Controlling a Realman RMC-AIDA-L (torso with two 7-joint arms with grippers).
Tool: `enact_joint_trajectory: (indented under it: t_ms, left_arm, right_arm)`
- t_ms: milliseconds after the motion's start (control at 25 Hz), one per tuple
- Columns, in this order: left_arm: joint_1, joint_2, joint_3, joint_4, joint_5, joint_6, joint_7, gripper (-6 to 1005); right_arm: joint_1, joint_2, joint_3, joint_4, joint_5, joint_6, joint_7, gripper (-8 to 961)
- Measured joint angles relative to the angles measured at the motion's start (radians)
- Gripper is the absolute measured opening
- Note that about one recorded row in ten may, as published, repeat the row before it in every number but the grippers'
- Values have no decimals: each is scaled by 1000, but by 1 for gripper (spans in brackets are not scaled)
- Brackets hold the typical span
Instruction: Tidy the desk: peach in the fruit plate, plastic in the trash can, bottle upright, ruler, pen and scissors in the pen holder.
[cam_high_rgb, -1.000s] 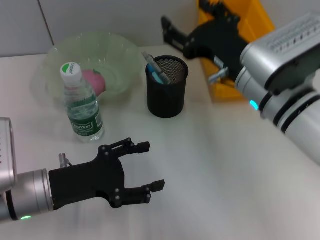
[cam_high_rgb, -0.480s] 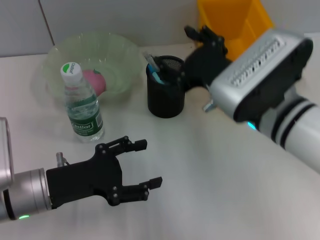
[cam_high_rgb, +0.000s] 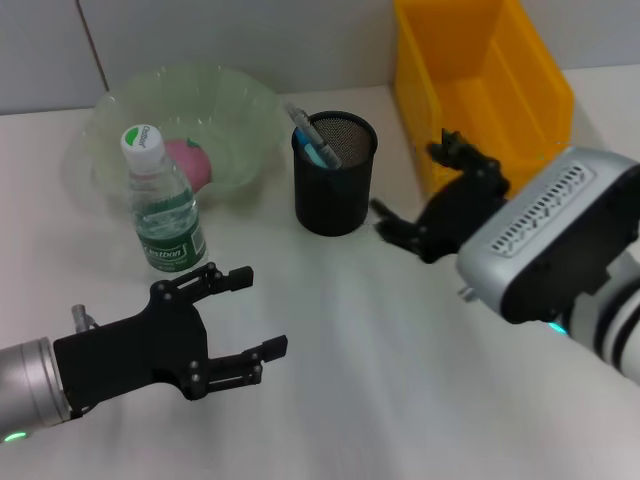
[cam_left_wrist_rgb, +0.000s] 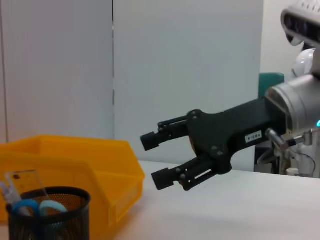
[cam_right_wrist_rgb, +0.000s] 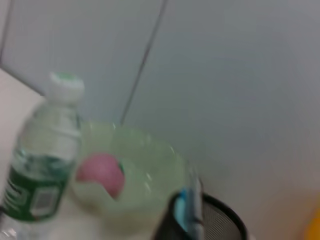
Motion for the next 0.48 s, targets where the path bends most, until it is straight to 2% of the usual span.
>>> enact_joint_trajectory:
  t_ms: [160,480]
  left_arm:
    - [21,2,-20,4,-1,9,1,849]
    - [40,2,-50,6,-2,31,0,849]
  right_arm:
    - [-16,-4,21,45,-1,66,-31,827]
    - [-31,1,-5,19,4,60,-42,824]
